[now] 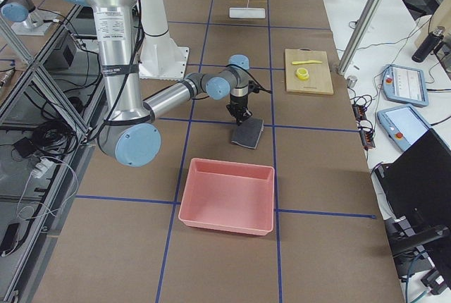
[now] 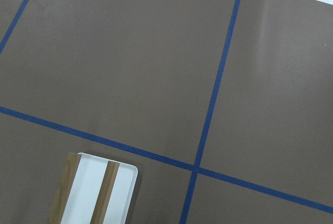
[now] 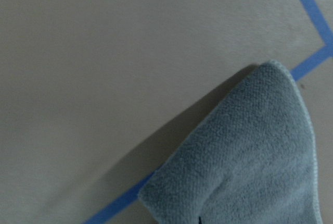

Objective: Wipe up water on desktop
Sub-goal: 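Lower the cloth onto the table and slide it away from the robot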

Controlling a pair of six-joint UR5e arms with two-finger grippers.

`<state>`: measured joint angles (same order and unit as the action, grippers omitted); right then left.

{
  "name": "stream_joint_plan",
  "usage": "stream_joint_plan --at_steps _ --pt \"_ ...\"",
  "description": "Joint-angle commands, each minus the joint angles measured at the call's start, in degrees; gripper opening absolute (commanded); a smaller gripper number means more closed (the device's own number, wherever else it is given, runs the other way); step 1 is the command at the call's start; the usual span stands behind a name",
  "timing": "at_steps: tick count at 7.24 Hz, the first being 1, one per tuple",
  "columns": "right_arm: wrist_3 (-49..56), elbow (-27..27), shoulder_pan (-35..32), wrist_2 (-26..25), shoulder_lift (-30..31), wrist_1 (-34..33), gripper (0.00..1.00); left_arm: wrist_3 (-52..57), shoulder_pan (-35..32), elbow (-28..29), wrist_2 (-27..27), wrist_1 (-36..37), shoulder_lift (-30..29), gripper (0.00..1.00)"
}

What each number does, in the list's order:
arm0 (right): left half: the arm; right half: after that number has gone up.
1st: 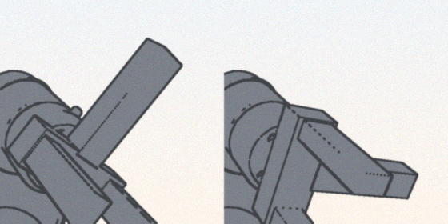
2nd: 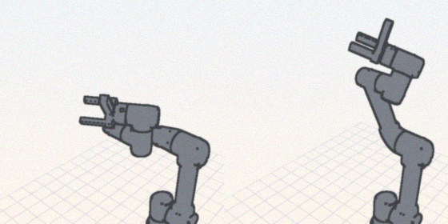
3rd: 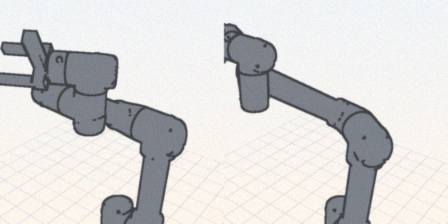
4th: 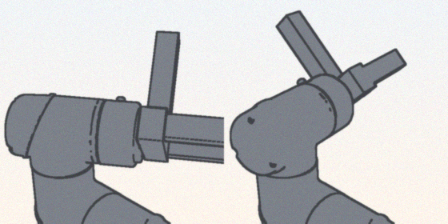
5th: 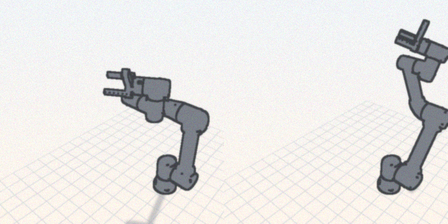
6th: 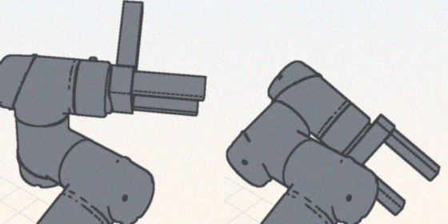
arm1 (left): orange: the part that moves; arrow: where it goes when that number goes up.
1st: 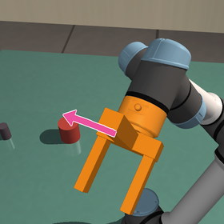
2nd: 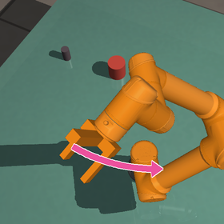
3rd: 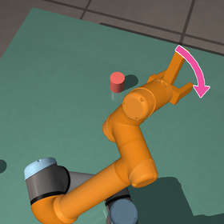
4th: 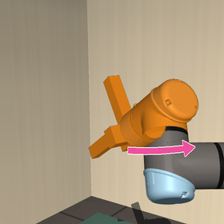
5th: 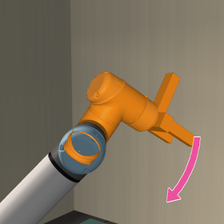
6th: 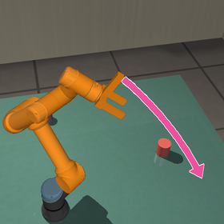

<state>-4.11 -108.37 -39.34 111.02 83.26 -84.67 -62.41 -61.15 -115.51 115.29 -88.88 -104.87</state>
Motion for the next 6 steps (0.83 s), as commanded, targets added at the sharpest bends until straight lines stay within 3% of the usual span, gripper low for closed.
stream_joint_plan --at_steps 1,4,6 --pt "-10.17 -3.59 4.07 7.08 -0.2 0.21 0.0 0.1 -0.11 0.9 -1.73 -0.07 -0.08 0.98" --pt "-22.04 -8.26 9.62 9.9 -0.37 0.74 0.0 0.1 -0.2 0.9 -1.83 -0.16 -0.08 0.98" --pt "-21.82 -5.56 7.89 8.87 -0.81 0.65 0.0 0.1 -0.11 0.9 -1.83 -0.16 -0.51 0.98"
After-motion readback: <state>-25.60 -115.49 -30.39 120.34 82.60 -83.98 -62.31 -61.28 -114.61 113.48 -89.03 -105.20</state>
